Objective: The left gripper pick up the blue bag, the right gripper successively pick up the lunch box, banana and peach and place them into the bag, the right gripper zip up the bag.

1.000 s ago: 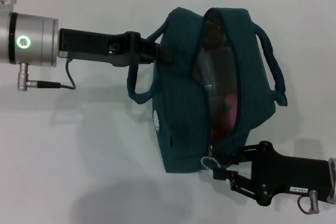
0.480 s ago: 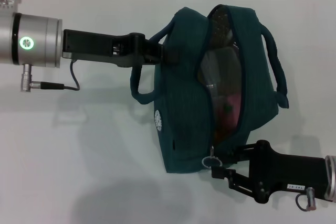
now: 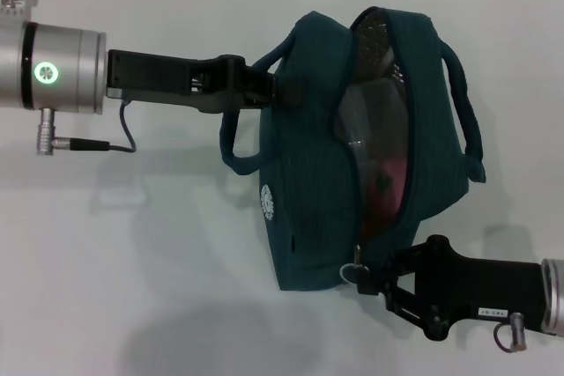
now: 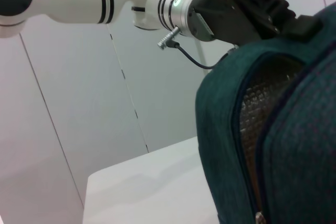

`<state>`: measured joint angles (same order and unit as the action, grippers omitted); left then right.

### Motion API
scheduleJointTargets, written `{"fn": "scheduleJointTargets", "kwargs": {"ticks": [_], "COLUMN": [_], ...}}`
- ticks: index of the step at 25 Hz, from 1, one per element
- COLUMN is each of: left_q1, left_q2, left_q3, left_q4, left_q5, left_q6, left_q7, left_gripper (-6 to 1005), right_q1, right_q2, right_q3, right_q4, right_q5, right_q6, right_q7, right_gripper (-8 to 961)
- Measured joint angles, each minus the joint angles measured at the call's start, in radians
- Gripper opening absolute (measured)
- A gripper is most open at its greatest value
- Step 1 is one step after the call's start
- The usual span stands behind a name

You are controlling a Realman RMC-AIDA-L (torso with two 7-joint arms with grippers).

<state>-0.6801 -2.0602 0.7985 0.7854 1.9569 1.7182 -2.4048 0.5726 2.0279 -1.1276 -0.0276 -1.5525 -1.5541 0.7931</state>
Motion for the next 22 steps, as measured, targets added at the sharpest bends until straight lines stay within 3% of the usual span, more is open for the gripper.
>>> {"fn": "scheduleJointTargets", "kwargs": {"ticks": [5, 17, 22], "left_q1": [-0.001, 0.008, 0.016], "left_q2": [0.000, 0.002, 0.004], "left_q3": [0.001, -0.003, -0.005], "left_q4": [0.000, 0.000, 0.000], "left_q5": [-0.001, -0.001, -0.001], "left_q6": [0.002, 0.004, -0.011], "left_q7": [0.001, 0.010, 0.018], "left_gripper": [32, 35, 37], "right_q1": [0.002, -0.011, -0.070], "right_q2": [0.000, 0.000, 0.000], "right_q3": [0.000, 0.006, 0.008], "right_q4": [0.000, -0.013, -0.065], "right_q5": [0.000, 0.007, 0.010], "right_q6": [0.013, -0.014, -0.077], "right_q7": [0.000, -0.004, -0.010], "right_gripper": [39, 18, 20]}}
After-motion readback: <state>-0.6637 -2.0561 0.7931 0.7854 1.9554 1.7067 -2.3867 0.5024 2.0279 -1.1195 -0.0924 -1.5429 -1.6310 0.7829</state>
